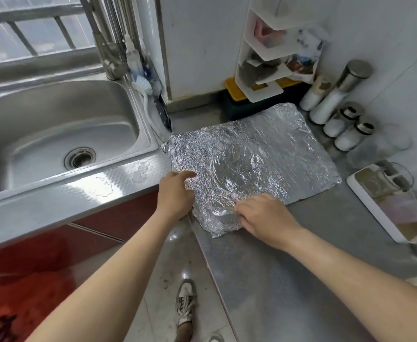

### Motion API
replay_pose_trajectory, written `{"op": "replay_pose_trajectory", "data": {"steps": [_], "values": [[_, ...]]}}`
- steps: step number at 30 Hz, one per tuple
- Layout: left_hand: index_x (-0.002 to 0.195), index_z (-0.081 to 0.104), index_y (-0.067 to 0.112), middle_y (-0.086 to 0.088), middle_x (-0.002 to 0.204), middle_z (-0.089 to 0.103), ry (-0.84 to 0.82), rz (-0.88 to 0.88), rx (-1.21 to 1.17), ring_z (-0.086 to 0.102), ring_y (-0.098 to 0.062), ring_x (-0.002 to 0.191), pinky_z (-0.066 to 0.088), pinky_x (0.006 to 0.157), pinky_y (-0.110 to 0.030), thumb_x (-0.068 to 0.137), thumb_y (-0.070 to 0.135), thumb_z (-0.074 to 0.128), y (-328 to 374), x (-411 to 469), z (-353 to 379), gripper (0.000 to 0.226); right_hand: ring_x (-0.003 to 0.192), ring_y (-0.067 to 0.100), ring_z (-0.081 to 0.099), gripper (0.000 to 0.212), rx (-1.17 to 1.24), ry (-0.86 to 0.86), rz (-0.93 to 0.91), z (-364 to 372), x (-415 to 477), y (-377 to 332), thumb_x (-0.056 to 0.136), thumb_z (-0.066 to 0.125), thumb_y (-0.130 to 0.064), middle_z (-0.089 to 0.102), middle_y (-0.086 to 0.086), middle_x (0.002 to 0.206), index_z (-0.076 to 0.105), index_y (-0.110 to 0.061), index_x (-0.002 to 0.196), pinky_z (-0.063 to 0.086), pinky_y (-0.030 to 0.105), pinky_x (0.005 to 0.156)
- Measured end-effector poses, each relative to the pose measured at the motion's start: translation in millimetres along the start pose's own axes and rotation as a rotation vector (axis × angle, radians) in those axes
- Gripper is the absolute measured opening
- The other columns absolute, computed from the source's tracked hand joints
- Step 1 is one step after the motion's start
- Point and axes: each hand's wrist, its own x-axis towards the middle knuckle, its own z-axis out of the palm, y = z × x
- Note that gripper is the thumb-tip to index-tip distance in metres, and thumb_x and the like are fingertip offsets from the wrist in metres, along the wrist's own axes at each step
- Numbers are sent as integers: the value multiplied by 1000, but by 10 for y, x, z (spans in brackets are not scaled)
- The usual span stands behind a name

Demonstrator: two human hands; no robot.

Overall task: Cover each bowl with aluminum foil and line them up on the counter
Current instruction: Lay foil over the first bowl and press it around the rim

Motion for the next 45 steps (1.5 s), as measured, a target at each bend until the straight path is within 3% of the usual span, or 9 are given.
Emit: {"op": "replay_pose_trajectory", "data": {"steps": [4, 9, 15, 22, 25, 31, 36, 42, 45], "values": [[136, 52, 35, -3, 152, 34, -41, 221, 230, 21, -30, 140, 27, 113, -49, 74, 1, 63, 107, -81, -28, 72, 76, 18, 62, 24, 3, 270, 26, -82, 13, 63, 87, 46, -24, 68, -6, 80, 68, -16, 81, 45, 30, 72], [112, 70, 33, 12, 120, 65, -44, 495, 237, 54, -13, 117, 28, 109, -57, 83, 16, 72, 381, 9, -119, 33, 93, 17, 63, 18, 137, 530, 110, -381, 84, 103, 86, 57, -27, 68, -4, 98, 67, -16, 95, 35, 29, 82], [105, 75, 22, 5, 106, 73, 149, 641, 178, 66, -18, 102, 25, 112, -46, 87, 5, 66, 877, -80, -431, 26, 135, 14, 27, 97, 204, 288, 652, -903, -162, 526, 67, 79, -52, 28, -10, 151, 21, -43, 144, 28, 47, 105], [100, 76, 16, 2, 95, 75, 364, 879, 198, 67, -14, 78, 44, 94, -44, 81, 0, 69, 1533, -428, -1119, 26, 104, 16, 53, 23, 376, 325, 769, -1126, -489, 747, 81, 75, -22, 63, -6, 106, 67, -27, 102, 44, 39, 88], [101, 77, 15, 0, 86, 74, 405, 784, 43, 61, -11, 68, 50, 74, -29, 86, 6, 68, 1666, -676, -1402, 19, 74, 11, 53, 30, 536, 359, 726, -1286, -622, 702, 83, 73, -14, 53, -15, 66, 56, -30, 65, 38, 29, 66], [127, 62, 18, 6, 119, 63, 544, 619, -76, 57, -14, 113, 38, 93, -22, 87, 20, 72, 1775, -729, -1769, 41, 67, 1, 62, 5, 851, 493, 705, -1643, -824, 490, 86, 71, -19, 64, -15, 72, 69, -19, 81, 44, 15, 63], [151, 24, 23, 12, 149, 30, 796, 613, -258, 29, -15, 139, 24, 117, -39, 74, 23, 82, 1589, -1066, -1612, 96, 82, 25, 69, 15, 1457, 597, 704, -1760, -1008, 277, 85, 68, -12, 75, 7, 88, 70, -5, 98, 57, 34, 74], [149, 24, 34, -6, 151, 37, 152, 13, -676, 39, -16, 133, 34, 111, -44, 63, 55, 73, 831, -1515, -774, 101, 98, 20, 67, 75, 1627, 412, 851, -1405, -1299, 150, 59, 87, -27, 72, 11, 105, 58, 2, 121, 42, 41, 105], [135, 46, 24, -2, 127, 63, -54, -114, -858, 60, -17, 114, 42, 105, -41, 77, 44, 70, 585, -1662, -543, 66, 99, 19, 66, 99, 1622, 329, 935, -1122, -1406, 103, 47, 96, -35, 70, 11, 110, 51, -1, 129, 44, 38, 100]]}}
